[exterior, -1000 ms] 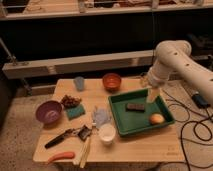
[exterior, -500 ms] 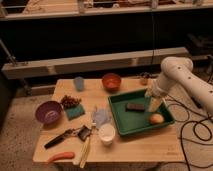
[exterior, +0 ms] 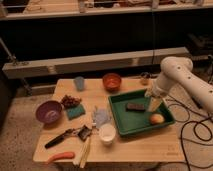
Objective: Place eraser in purple bowl
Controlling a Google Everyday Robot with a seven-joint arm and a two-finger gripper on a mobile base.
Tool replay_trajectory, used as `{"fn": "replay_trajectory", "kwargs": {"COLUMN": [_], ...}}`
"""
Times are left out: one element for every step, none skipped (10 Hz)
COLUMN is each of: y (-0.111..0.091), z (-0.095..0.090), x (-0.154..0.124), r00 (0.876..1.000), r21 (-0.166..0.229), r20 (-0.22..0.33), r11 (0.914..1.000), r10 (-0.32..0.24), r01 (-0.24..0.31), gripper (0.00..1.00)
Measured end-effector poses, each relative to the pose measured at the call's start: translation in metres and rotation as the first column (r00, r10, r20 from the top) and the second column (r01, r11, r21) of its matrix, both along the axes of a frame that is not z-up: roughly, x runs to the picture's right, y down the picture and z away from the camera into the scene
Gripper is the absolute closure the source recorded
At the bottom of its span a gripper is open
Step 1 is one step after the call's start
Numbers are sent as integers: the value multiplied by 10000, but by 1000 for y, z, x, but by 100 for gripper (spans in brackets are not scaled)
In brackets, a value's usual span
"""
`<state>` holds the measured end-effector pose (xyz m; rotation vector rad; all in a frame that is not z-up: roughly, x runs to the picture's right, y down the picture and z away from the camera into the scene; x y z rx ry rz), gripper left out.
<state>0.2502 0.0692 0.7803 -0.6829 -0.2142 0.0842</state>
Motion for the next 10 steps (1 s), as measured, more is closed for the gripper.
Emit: {"fn": "replay_trajectory", "kwargs": {"y": [0,0,1,0,0,2,2,4,5,6], "z": [0,0,0,0,-1,-5,-12,-13,-12,-12], "x": [1,1,1,1,1,6,16,27,32,37], "r00": [10000,10000,10000,10000,10000,9998,9980,9913,9783,9626], "r21": [-1,-2,-3,3,18,88,217,320,354,352], "r20": [-8,-13,-14,-2,36,206,624,1287,2009,2602], "r11": [10000,10000,10000,10000,10000,10000,9997,9989,9976,9955], "r10": [7,13,13,7,6,-20,65,290,517,754], "r01": [-7,-13,-13,-7,-6,18,-79,-334,-600,-875], "gripper": [40,40,40,40,40,40,40,40,40,40]}}
